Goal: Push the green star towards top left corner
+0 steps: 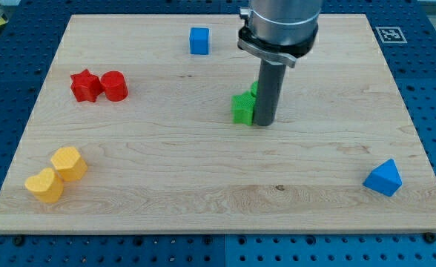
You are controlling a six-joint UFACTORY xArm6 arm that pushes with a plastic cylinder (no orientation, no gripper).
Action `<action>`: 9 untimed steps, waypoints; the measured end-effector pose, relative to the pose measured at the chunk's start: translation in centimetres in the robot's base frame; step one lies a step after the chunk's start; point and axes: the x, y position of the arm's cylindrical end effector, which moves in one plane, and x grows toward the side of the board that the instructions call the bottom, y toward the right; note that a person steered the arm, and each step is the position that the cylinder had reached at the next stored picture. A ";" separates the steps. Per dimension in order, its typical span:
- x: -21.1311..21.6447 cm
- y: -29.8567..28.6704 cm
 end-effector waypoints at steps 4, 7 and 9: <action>-4.3 -11.0; -7.7 -10.7; -8.5 -8.8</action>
